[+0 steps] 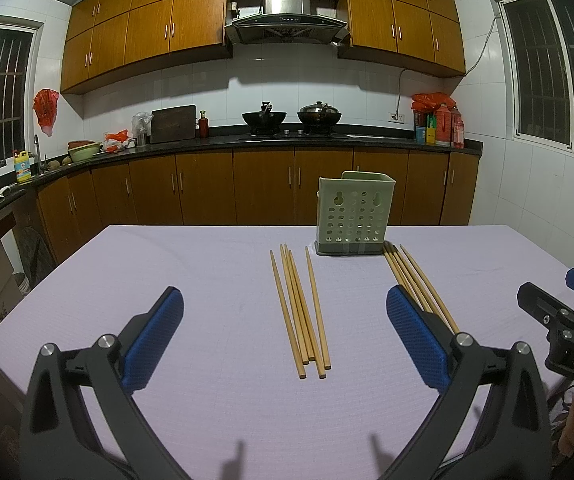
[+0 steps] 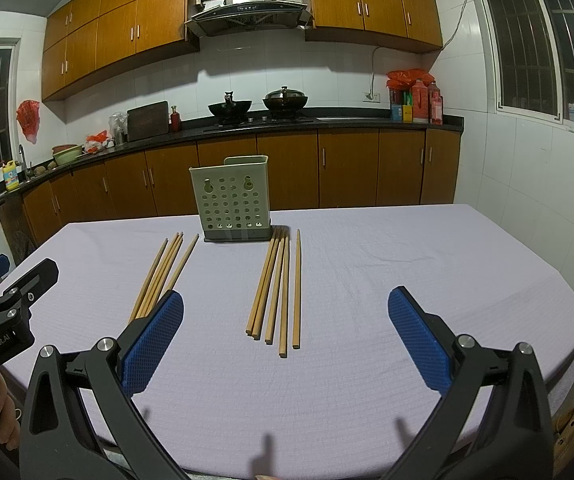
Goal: Organize utensils
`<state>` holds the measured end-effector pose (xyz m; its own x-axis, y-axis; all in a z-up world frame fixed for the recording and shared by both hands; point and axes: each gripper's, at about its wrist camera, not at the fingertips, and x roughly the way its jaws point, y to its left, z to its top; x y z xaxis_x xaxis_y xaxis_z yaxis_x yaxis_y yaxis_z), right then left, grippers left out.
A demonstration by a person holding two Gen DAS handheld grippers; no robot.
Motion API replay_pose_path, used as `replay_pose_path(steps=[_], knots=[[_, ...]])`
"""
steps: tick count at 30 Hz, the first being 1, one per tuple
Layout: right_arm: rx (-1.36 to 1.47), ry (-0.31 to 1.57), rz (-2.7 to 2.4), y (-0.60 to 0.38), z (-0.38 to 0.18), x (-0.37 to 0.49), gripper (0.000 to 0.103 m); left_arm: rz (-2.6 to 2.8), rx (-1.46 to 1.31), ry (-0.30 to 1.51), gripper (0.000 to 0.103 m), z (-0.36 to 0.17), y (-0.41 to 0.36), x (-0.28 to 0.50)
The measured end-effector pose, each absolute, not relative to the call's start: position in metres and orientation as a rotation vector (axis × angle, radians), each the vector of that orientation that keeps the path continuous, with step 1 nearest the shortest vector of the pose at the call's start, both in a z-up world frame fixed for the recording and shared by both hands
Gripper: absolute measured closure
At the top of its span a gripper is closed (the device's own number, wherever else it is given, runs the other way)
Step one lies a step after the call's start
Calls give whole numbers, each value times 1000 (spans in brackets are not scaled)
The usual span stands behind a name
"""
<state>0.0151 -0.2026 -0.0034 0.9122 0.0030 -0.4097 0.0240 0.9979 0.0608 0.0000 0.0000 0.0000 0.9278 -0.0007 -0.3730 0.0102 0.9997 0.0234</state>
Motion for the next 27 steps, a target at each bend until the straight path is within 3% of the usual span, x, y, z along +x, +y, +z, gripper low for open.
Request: replay_pose_path(steps=[27], knots=[[66, 427, -10, -202, -2, 18, 2, -3, 22, 391, 4, -1, 0, 1]])
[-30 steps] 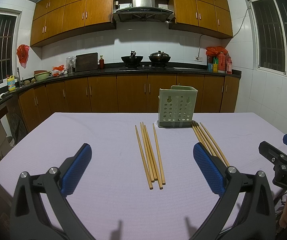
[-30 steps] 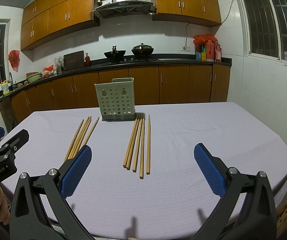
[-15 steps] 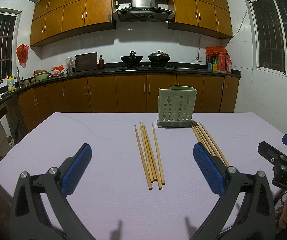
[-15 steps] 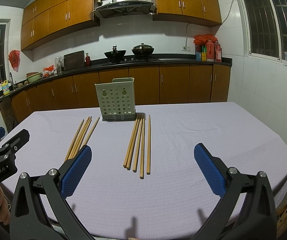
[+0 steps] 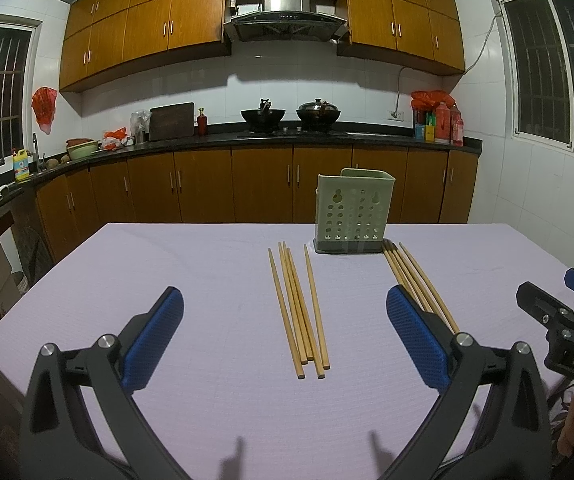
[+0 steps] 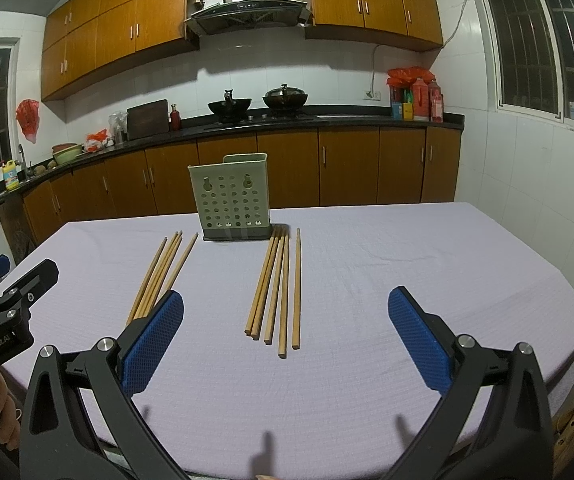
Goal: Organize utensils
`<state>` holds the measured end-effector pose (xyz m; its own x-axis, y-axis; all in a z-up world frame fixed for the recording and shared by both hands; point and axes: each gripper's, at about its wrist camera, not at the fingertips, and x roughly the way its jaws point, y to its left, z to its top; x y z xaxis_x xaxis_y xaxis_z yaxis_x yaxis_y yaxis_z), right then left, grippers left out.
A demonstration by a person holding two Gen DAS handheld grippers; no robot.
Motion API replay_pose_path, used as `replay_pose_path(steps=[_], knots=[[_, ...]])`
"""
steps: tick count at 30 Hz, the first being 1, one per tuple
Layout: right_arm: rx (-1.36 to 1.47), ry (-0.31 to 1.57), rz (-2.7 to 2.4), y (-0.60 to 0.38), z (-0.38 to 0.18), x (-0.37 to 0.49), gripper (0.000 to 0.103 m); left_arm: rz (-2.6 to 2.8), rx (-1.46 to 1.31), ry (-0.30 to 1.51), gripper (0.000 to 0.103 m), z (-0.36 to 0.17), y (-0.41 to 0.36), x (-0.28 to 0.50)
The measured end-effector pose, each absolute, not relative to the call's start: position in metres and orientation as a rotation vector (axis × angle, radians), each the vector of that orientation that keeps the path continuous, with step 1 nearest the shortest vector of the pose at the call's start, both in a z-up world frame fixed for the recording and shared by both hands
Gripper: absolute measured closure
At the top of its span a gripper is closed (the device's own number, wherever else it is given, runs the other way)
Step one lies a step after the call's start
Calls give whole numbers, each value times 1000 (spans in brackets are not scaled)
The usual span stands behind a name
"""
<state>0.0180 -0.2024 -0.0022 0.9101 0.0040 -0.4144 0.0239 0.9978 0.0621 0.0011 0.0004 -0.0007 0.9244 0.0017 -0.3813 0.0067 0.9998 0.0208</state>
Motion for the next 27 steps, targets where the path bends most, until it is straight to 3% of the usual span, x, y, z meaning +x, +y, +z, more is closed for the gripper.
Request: replay_pose_path(steps=[8, 10, 11, 12, 13, 15, 18, 27], knots=[[114, 516, -16, -219, -16, 53, 2, 3, -12, 486, 4, -11, 14, 40], [139, 560, -17, -225, -22, 68, 9, 11, -38, 534, 4, -22, 23, 60], [148, 595, -14, -228, -27, 79, 19, 15, -47, 556, 4, -25, 26, 68], [152, 636, -14, -229, -33, 90, 31, 11, -60, 587, 7, -29, 30, 80], [158, 675, -12, -230, -39, 102, 35, 1, -74, 618, 10, -34, 34, 91], [176, 724, -10, -233, -50, 120, 53, -7, -87, 675, 27, -44, 40, 111], [210, 805, 3, -236, -69, 149, 67, -32, -93, 757, 42, -60, 42, 138], [185, 894, 38, -236, -87, 172, 82, -85, -45, 870, 66, -87, 29, 172]])
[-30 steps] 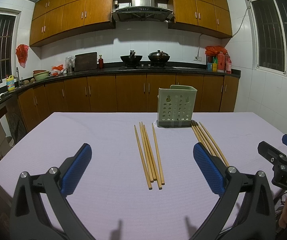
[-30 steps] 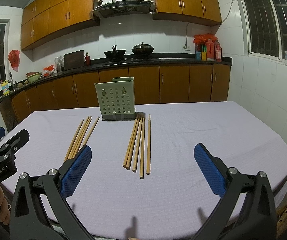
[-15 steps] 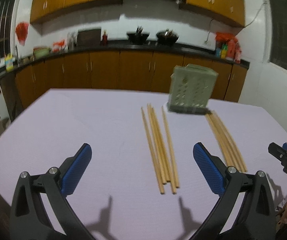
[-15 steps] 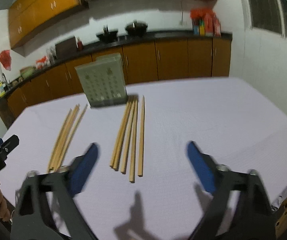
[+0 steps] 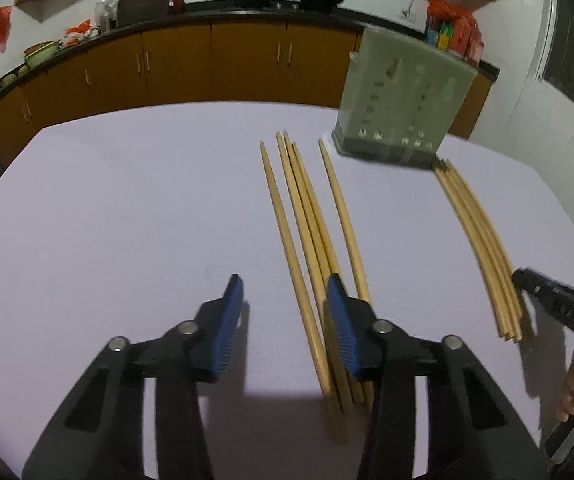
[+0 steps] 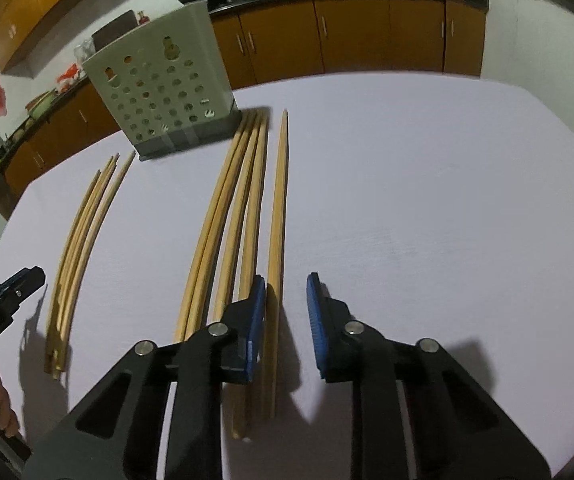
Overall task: Organize utensils
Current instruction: 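Close the left gripper on one chopstick while the right gripper grasps another chopstick, then lift both held chopsticks upright and carry them over the green holder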
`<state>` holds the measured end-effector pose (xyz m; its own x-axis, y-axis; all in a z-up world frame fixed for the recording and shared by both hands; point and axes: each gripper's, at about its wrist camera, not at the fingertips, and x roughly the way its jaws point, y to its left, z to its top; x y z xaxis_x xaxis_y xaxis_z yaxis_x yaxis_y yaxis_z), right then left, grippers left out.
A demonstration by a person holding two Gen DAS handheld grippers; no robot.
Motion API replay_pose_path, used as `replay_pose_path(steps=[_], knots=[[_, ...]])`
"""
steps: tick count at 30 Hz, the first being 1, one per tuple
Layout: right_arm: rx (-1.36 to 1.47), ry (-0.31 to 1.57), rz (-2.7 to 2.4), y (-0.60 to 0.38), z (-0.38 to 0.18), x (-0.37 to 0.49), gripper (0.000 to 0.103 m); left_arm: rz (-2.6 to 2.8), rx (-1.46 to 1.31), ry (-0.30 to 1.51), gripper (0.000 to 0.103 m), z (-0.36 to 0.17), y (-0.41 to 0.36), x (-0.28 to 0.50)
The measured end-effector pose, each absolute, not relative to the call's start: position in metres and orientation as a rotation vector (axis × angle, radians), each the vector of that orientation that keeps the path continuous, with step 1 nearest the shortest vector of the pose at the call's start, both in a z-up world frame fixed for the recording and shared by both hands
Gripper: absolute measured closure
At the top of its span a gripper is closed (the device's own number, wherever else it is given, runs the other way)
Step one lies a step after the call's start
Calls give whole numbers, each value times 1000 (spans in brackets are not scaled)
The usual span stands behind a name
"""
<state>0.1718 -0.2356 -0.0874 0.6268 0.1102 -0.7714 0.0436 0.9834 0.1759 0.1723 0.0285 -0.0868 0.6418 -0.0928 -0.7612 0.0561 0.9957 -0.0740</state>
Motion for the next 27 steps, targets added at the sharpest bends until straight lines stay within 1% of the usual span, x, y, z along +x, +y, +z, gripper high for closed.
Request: replay_pose_path(steps=[3, 6, 9, 11, 13, 14, 15, 23, 27], knots=[[158, 889, 37, -236, -86, 171, 86, -88, -43, 908, 76, -95, 27, 178], [150, 877, 39, -237, -84, 164, 89, -99, -41, 918, 79, -99, 24, 181], [139, 875, 38, -237, -85, 168, 89, -91, -21, 923, 84, -101, 23, 183], [130, 874, 35, -235, -86, 172, 89, -82, -1, 920, 85, -102, 20, 182], [121, 872, 34, -235, -86, 172, 89, -66, 15, 917, 90, -102, 20, 182], [117, 872, 33, -235, -87, 175, 90, -61, 18, 915, 94, -103, 21, 184], [112, 871, 25, -235, -87, 175, 95, -62, 9, 914, 95, -103, 24, 185], [127, 855, -37, -259, -87, 189, 95, -2, -24, 902, 95, -101, 55, 204], [151, 850, -41, -271, -88, 189, 95, -6, -33, 902, 94, -101, 62, 202]])
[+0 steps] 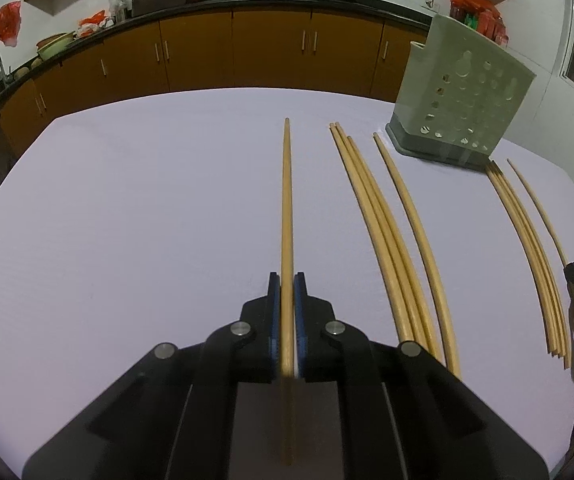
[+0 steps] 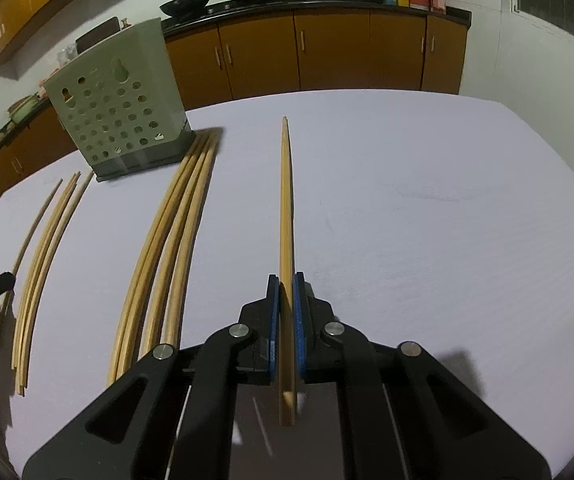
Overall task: Organize utensils
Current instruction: 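Lift both held chopsticks upright and carry them over the green holder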
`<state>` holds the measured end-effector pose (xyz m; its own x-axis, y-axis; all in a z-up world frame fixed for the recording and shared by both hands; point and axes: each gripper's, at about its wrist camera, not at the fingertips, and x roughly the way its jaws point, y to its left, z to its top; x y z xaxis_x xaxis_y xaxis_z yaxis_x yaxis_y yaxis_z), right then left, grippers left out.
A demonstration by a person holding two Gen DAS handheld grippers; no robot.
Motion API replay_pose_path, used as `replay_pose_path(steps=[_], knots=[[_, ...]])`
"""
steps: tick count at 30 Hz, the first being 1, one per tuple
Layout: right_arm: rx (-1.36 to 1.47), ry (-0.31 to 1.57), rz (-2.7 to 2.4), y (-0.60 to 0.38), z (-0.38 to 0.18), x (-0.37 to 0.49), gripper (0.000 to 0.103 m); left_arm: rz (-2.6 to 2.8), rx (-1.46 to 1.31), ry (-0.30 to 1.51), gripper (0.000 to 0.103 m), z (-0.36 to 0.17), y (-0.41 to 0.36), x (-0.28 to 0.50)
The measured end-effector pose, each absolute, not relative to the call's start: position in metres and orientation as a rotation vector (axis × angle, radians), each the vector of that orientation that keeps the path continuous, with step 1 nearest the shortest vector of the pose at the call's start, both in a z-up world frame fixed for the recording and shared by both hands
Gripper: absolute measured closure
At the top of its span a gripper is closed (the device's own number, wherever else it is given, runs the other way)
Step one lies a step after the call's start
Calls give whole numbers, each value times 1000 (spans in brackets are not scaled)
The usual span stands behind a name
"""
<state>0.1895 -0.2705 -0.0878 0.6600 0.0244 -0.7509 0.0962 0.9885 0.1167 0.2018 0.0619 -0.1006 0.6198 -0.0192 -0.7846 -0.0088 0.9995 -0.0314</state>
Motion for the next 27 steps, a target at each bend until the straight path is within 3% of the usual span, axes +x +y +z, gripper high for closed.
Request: replay_pose_path(steps=[13, 27], knots=[[135, 815, -35, -271, -77, 171, 95, -21, 22, 871, 95, -93, 57, 181], [107, 482, -44, -285, 33, 168, 95, -50, -16, 505, 95, 41, 70, 183]])
